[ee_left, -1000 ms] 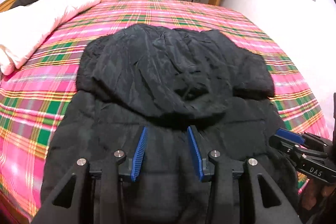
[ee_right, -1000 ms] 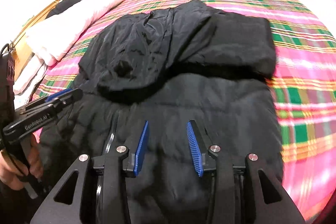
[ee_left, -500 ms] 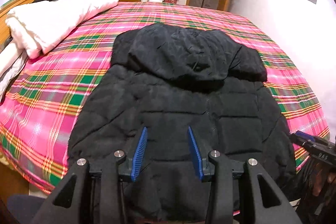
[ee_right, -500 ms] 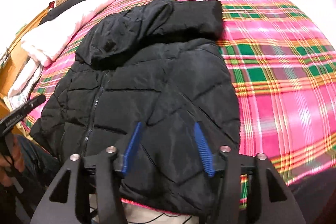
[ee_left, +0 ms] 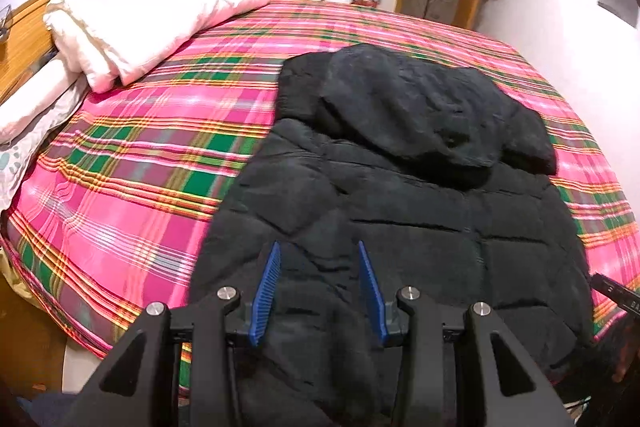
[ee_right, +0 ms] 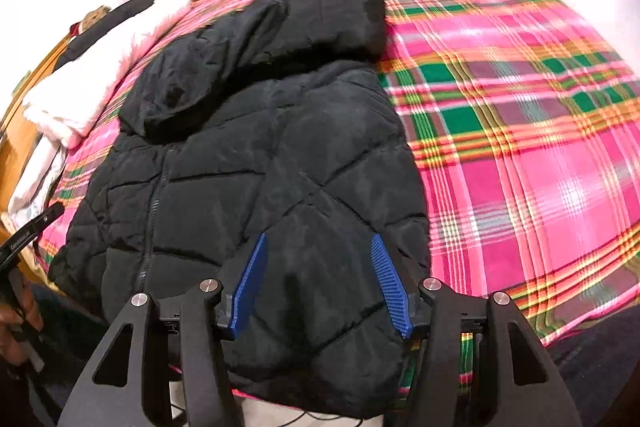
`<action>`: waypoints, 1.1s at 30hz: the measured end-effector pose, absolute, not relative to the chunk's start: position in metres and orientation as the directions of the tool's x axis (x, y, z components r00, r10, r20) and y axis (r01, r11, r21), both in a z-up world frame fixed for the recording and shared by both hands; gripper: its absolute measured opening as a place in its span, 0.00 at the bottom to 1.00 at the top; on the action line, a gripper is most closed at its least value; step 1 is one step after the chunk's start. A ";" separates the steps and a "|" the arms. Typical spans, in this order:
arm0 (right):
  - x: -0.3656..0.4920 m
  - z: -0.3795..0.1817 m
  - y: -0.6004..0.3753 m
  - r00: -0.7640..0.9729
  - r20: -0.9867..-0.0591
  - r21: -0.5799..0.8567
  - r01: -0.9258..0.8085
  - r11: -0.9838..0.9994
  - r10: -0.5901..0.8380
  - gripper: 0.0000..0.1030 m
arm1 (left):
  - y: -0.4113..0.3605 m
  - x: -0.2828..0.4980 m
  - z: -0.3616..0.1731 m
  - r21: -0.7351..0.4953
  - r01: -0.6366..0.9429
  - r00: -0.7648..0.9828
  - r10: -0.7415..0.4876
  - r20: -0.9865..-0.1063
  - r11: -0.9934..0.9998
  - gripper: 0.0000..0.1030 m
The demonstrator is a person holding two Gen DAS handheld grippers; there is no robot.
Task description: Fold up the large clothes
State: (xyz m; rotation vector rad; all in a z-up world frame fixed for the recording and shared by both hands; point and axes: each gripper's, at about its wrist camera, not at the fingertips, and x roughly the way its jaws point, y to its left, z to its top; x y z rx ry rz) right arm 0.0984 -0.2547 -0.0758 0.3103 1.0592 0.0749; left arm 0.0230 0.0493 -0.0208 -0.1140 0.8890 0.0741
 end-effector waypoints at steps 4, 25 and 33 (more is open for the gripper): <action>0.104 -0.089 -0.275 0.473 -0.860 0.303 0.169 0.938 0.193 0.57 | 0.083 0.037 -0.036 -0.098 -0.196 0.593 0.039 -0.804 0.976 0.48; 0.096 -0.131 -0.283 0.313 -0.877 0.443 0.239 0.864 0.363 0.66 | 0.106 0.042 -0.097 -0.151 -0.287 0.385 -0.030 -0.922 0.946 0.57; 0.103 -0.131 -0.268 0.276 -0.902 0.394 0.213 0.894 0.332 0.56 | 0.090 0.047 -0.106 -0.059 -0.234 0.351 0.027 -0.936 0.970 0.52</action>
